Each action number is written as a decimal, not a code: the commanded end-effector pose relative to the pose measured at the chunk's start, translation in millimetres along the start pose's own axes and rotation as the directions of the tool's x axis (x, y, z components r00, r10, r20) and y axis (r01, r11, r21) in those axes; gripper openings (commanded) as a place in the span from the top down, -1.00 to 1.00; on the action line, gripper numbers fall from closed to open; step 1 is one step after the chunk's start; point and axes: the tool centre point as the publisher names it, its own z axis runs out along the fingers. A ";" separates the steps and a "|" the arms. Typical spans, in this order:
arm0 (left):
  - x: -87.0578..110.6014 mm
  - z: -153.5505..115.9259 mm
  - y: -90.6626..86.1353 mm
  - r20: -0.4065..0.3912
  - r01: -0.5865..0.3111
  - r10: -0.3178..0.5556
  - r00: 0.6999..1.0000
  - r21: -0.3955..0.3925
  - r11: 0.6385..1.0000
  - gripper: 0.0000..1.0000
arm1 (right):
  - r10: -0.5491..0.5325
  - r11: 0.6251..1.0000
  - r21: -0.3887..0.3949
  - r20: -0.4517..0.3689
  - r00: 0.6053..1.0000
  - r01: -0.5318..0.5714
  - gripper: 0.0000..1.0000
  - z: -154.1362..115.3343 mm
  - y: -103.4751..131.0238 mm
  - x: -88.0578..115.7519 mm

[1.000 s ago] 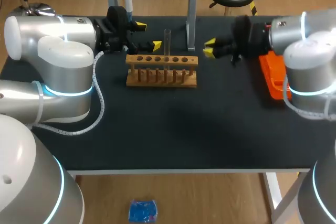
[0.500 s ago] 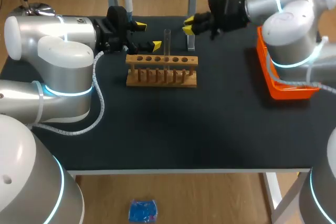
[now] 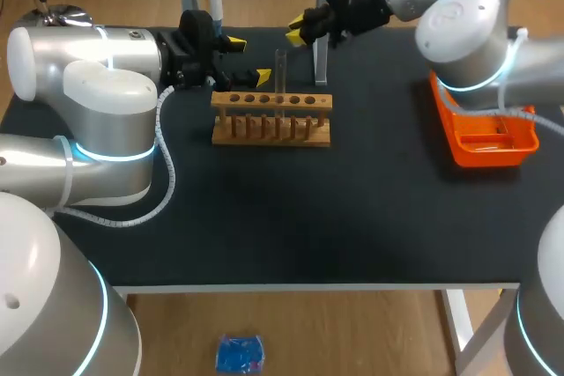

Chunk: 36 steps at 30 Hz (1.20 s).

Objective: Invert the test tube, pick up the pipette, mount the tip to pipette, aspirate from beaker and dispense into the tube, eject the tip, return the pipette, and cap with the stopper.

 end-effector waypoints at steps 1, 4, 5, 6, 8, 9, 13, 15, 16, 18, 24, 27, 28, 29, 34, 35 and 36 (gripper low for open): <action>0.1 0.3 0.1 0.001 0.000 0.000 1.000 -0.001 1.000 -1.00 | 0.001 0.999 0.033 -0.005 1.000 -0.001 1.00 8.2 4.5 -3.9; 0.1 0.3 0.1 0.001 0.000 0.000 1.000 -0.001 1.000 -1.00 | 0.004 0.999 0.033 -0.004 1.000 -0.004 1.00 11.7 5.8 -5.6; 0.1 0.3 0.1 0.001 0.000 0.000 1.000 -0.001 1.000 -1.00 | 0.009 0.999 0.033 -0.004 1.000 -0.009 1.00 12.8 6.2 -6.0; 0.1 0.3 0.1 0.001 0.000 0.000 1.000 -0.001 1.000 -1.00 | 0.010 0.999 0.033 -0.004 1.000 -0.010 1.00 13.9 6.6 -6.0; 0.1 0.3 0.1 0.001 0.000 0.000 1.000 -0.001 1.000 -1.00 | 0.012 0.999 0.034 -0.006 1.000 -0.012 1.00 16.1 7.0 -5.8; 0.1 0.3 0.1 0.001 0.000 0.000 1.000 -0.001 1.000 -1.00 | 0.013 0.999 0.034 -0.008 1.000 -0.013 1.00 16.9 7.2 -5.4; 0.1 0.3 0.1 0.001 0.000 0.000 1.000 -0.001 1.000 -1.00 | 0.017 0.999 0.030 -0.015 1.000 -0.016 1.00 19.5 7.0 -3.7; 0.1 0.3 0.1 0.001 0.000 0.000 1.000 -0.001 1.000 -1.00 | 0.016 0.999 0.030 -0.017 1.000 -0.016 1.00 20.6 6.4 -2.9; 0.1 0.3 0.1 0.001 0.000 0.000 1.000 -0.001 1.000 -1.00 | 0.016 0.999 0.030 -0.019 1.000 -0.016 1.00 21.0 6.1 -2.3; 0.1 0.3 0.1 0.001 0.000 0.000 1.000 -0.001 1.000 -1.00 | 0.015 0.999 0.031 -0.022 1.000 -0.014 1.00 21.9 4.9 -0.7; 0.1 0.3 0.1 0.001 0.000 0.000 1.000 -0.001 1.000 -1.00 | 0.016 0.999 0.036 -0.031 0.999 -0.015 1.00 26.4 1.1 1.4; 0.1 0.3 0.1 0.001 0.000 0.000 1.000 -0.001 1.000 -1.00 | 0.017 0.999 0.038 -0.036 0.999 -0.016 1.00 28.3 -1.1 3.2; 0.1 0.3 0.1 0.001 0.000 0.000 1.000 -0.001 1.000 -1.00 | 0.017 0.999 0.039 -0.036 0.999 -0.016 1.00 28.8 -1.9 3.8; 0.1 0.3 0.1 0.001 0.000 0.000 1.000 -0.001 1.000 -1.00 | 0.018 0.999 0.040 -0.036 0.999 -0.016 1.00 29.3 -2.7 4.4; 0.1 0.3 0.1 0.001 0.000 0.000 1.000 -0.001 1.000 -1.00 | 0.023 0.999 0.044 -0.041 0.999 -0.021 1.00 32.2 -6.6 6.0; 0.1 0.3 0.1 0.001 0.000 0.000 1.000 -0.001 1.000 -1.00 | 0.023 0.999 0.045 -0.041 0.999 -0.022 1.00 32.6 -7.0 6.2; 0.1 0.3 0.1 0.001 0.000 0.000 1.000 -0.001 1.000 -1.00 | 0.024 0.999 0.045 -0.042 0.999 -0.022 1.00 32.8 -7.2 6.3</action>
